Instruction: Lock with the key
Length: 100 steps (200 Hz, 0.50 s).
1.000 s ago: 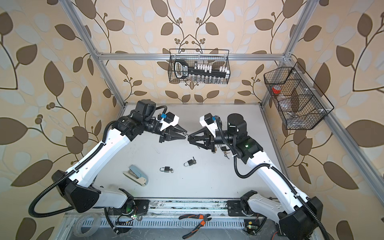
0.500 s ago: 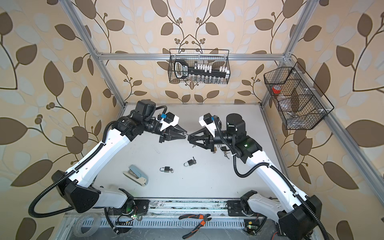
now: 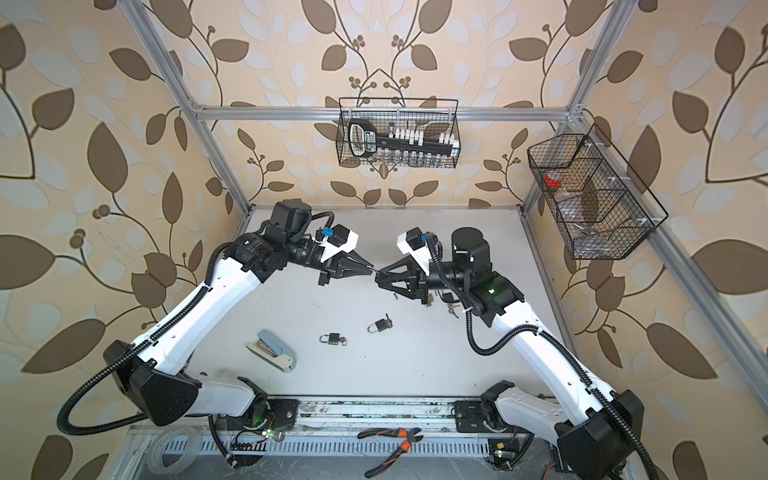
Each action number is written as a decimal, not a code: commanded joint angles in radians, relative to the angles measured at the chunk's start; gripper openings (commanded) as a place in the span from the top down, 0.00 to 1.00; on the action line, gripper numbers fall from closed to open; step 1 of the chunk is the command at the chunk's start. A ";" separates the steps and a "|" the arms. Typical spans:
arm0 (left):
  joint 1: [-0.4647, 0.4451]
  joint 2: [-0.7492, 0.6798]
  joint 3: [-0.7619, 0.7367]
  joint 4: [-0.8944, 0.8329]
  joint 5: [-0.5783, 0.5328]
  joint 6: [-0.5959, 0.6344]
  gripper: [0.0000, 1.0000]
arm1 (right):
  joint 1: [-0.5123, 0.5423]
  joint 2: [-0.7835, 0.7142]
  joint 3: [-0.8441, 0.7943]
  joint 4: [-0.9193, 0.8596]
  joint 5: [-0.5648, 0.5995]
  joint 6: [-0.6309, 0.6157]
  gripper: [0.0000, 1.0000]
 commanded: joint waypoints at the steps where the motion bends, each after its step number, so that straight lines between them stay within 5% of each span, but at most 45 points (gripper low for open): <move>1: -0.005 -0.040 -0.004 0.014 0.036 0.027 0.93 | 0.001 0.001 -0.011 -0.009 0.045 -0.018 1.00; 11: -0.005 -0.041 -0.007 0.026 0.041 0.013 1.00 | 0.000 -0.002 -0.011 -0.008 0.055 -0.019 1.00; 65: -0.005 -0.053 -0.041 0.143 0.066 -0.134 1.00 | 0.000 -0.017 -0.002 0.021 0.120 -0.005 1.00; 90: -0.005 -0.069 -0.066 0.277 0.068 -0.327 1.00 | 0.000 -0.065 -0.016 0.073 0.230 0.020 0.64; 100: -0.005 -0.074 -0.069 0.321 0.064 -0.411 1.00 | 0.000 -0.095 -0.033 0.108 0.295 0.044 0.58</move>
